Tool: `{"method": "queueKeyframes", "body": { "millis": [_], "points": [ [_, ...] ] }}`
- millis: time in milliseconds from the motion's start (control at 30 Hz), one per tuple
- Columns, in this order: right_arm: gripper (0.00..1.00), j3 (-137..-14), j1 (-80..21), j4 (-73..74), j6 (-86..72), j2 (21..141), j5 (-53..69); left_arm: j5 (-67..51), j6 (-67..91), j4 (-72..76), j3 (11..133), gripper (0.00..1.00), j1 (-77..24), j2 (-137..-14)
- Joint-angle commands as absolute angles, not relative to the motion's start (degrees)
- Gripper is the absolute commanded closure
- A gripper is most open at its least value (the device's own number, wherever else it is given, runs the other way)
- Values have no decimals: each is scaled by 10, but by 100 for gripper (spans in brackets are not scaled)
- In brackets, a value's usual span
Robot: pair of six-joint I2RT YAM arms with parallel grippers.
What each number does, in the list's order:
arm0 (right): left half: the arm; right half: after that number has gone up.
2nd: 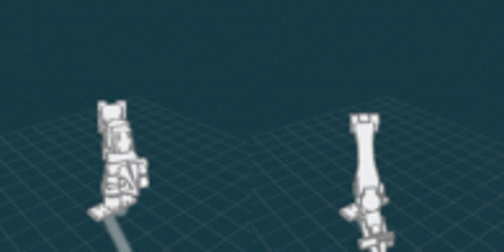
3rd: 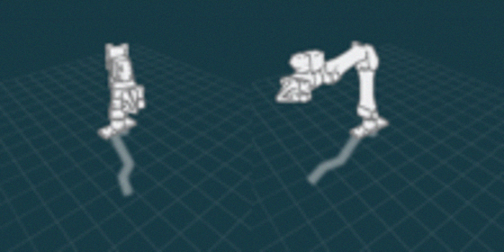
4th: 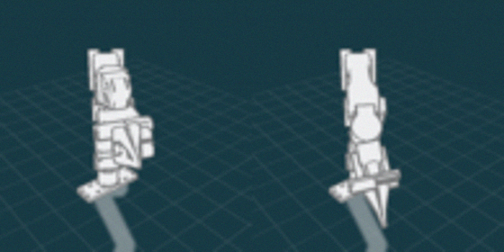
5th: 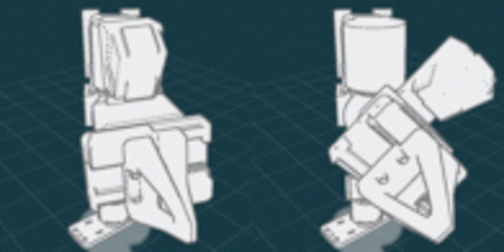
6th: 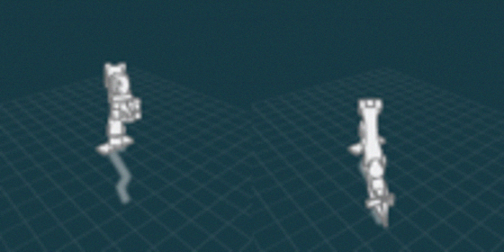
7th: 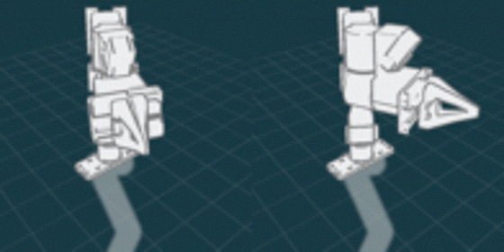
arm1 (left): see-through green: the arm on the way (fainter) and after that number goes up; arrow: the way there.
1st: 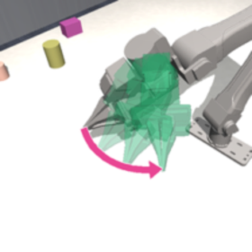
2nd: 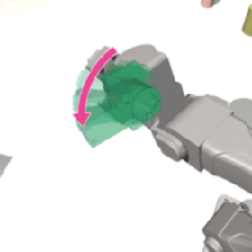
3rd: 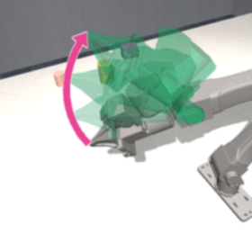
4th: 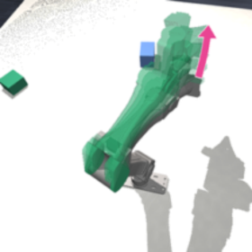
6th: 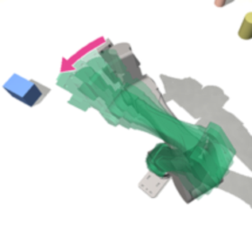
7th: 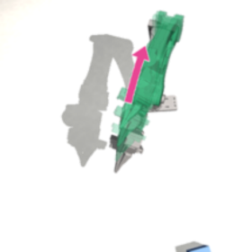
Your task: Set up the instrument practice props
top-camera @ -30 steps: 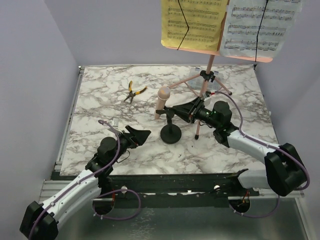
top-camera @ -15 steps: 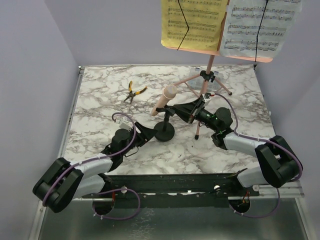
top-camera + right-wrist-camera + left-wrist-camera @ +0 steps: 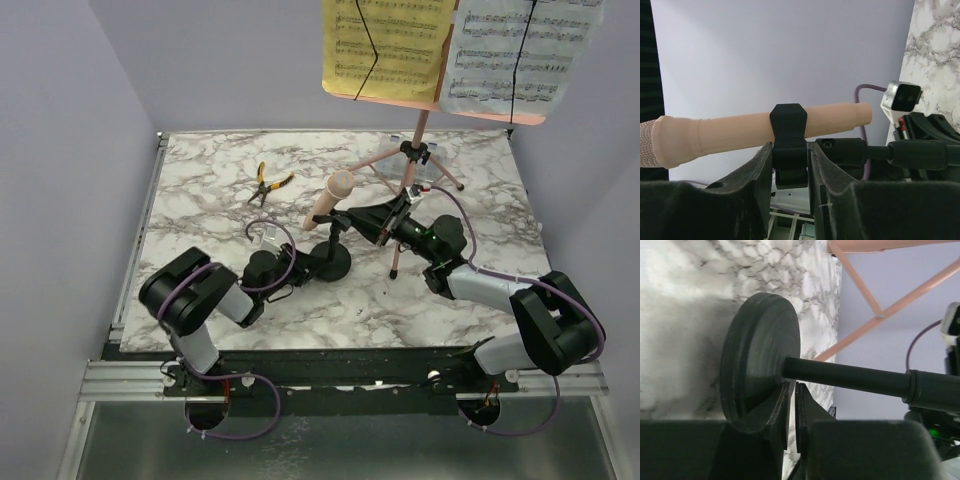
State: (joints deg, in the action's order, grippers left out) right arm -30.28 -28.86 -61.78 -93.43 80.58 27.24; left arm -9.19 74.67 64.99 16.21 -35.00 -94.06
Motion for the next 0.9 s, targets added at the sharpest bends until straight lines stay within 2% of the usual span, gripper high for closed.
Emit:
{"method": "queueKeyframes", "body": {
  "millis": [0, 133, 200, 467, 567, 667, 867],
  "points": [
    [100, -323, -288, -708, -958, 795, 260, -101, 817, 807, 141, 89, -352, -1063],
    [100, -342, -288, -680, -947, 769, 263, -83, 871, 949, 110, 92, -351, -1195],
    [100, -349, -288, -655, -935, 752, 260, -99, 879, 950, 116, 93, -348, -1231],
    [100, -365, -288, -550, -864, 706, 251, -74, 844, 943, 101, 91, -344, -1191],
    [88, -366, -288, -487, -829, 701, 249, -85, 856, 946, 104, 79, -341, -1196],
    [81, -359, -288, -451, -804, 695, 237, -88, 868, 948, 99, 60, -338, -1192],
    [62, -363, -287, -408, -771, 683, 224, -80, 849, 934, 71, 36, -323, -1131]
  ]
}}
